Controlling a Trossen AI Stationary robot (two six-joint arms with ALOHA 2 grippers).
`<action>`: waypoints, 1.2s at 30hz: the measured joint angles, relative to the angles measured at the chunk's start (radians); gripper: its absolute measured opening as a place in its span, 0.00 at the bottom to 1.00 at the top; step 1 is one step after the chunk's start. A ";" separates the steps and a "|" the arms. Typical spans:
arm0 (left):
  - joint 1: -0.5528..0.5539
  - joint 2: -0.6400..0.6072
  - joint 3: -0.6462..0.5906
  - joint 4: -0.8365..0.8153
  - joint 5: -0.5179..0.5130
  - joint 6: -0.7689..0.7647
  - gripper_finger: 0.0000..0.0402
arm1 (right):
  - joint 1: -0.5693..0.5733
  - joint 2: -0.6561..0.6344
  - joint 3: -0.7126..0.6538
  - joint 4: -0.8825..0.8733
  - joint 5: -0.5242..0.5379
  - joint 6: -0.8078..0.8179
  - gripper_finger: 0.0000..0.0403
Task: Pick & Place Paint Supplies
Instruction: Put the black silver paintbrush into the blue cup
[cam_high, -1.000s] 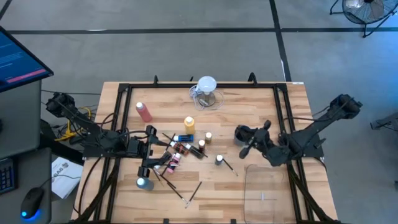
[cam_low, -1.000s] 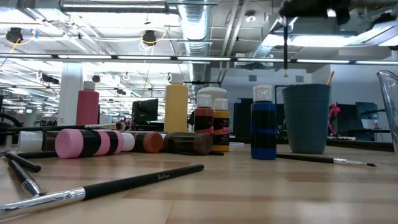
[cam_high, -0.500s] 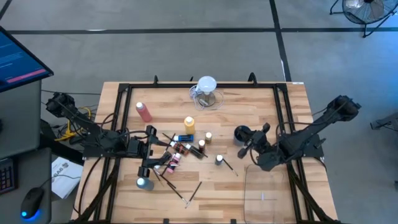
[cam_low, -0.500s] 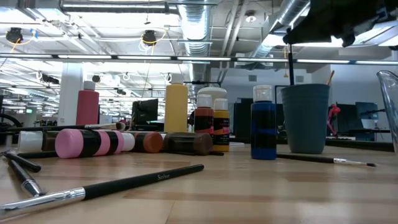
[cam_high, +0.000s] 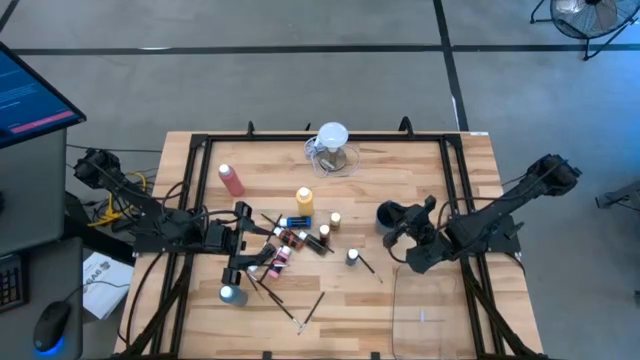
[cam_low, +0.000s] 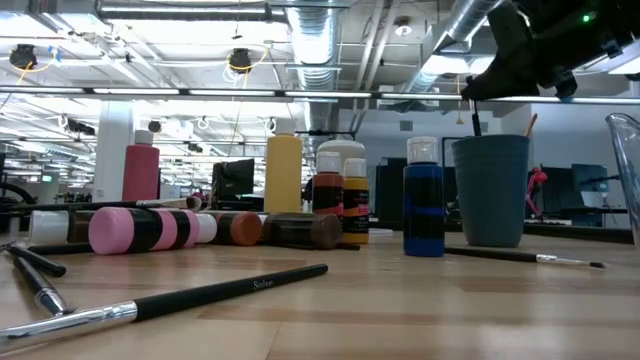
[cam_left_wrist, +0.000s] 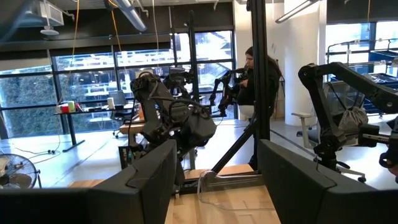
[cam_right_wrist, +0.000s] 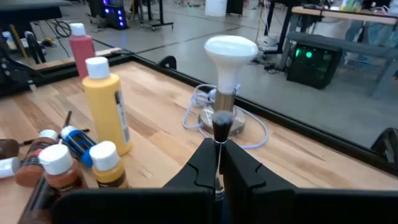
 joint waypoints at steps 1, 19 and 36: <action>0.000 0.000 0.000 0.000 0.000 0.000 0.53 | -0.002 0.000 0.000 -0.006 -0.001 0.006 0.01; 0.000 0.000 0.000 -0.006 0.000 0.000 0.53 | -0.002 0.000 0.000 -0.005 -0.001 0.023 0.14; 0.000 0.000 0.000 -0.007 0.000 0.000 0.53 | -0.002 -0.009 0.002 0.021 0.012 -0.017 0.14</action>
